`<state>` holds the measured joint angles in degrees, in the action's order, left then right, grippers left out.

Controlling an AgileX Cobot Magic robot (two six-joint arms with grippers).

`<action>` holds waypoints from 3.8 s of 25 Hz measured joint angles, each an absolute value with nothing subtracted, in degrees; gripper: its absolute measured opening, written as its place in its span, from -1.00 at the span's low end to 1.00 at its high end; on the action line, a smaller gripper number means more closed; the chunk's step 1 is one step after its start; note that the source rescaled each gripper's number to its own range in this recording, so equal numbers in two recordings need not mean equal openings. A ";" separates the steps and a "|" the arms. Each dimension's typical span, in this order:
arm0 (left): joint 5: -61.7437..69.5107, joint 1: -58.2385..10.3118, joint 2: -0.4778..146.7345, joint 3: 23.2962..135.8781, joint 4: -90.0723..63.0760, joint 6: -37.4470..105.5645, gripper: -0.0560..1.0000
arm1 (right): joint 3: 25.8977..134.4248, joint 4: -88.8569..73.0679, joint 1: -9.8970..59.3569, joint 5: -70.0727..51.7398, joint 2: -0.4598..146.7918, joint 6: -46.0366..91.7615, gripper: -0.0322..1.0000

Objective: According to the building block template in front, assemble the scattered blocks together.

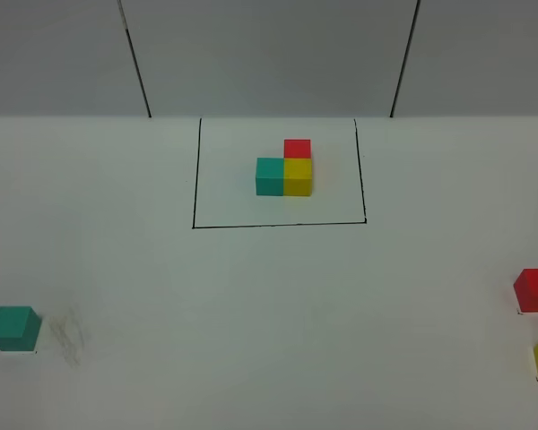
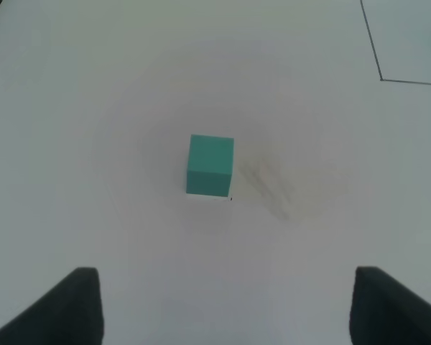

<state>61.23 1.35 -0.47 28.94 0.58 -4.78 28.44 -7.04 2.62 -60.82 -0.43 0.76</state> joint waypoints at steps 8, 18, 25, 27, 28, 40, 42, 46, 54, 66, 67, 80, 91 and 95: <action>61.23 1.35 1.68 29.21 0.58 -6.75 0.47 | 28.44 -7.04 2.62 -60.82 -0.43 0.76 -0.94; 55.22 1.35 28.53 38.72 0.96 -12.01 0.47 | 28.44 -7.04 2.62 -60.82 -0.43 0.76 -0.94; 54.63 1.35 50.94 48.36 7.34 -12.19 0.47 | 28.44 -7.04 2.62 -60.82 -0.43 0.76 -0.94; 53.86 1.35 55.69 49.50 7.78 -12.24 0.47 | 28.44 -7.04 2.62 -60.82 -0.43 0.76 -0.94; 53.14 1.35 58.12 49.75 7.83 -12.24 0.47 | 28.44 -7.04 2.62 -60.82 -0.43 0.76 -0.94; 43.36 1.35 79.47 49.99 8.16 -11.15 0.47 | 28.44 -7.04 2.62 -60.82 -0.43 0.76 -0.94; 41.76 1.35 81.91 49.99 8.16 -11.04 0.47 | 28.44 -7.04 2.62 -60.82 -0.43 0.76 -0.94; 38.91 1.35 85.87 49.99 8.16 -10.96 0.47 | 28.44 -7.04 2.62 -60.82 -0.43 0.76 -0.94; 37.23 1.35 91.07 49.99 7.21 -9.88 0.47 | 28.44 -7.04 2.62 -60.82 -0.43 0.76 -0.94; 34.59 1.35 94.31 48.44 6.34 -9.82 0.47 | 28.44 -7.04 2.62 -60.82 -0.43 0.76 -0.94; 34.11 1.35 94.44 48.09 6.34 -9.82 0.47 | 28.44 -7.04 2.62 -60.82 -0.43 0.76 -0.94; 27.85 1.35 94.45 47.76 2.90 -7.54 0.17 | 28.44 -7.04 2.62 -60.82 -0.43 0.76 -0.94; 28.40 1.35 94.45 47.76 1.70 -6.83 0.15 | 28.44 -7.04 2.62 -60.82 -0.43 0.76 -0.94; 29.44 1.35 94.50 47.76 1.70 -7.20 0.15 | 28.44 -7.04 2.62 -60.82 -0.43 0.76 -0.94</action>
<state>29.44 1.35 94.50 47.76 1.70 -7.20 28.44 -7.04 2.62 -60.82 -0.43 0.76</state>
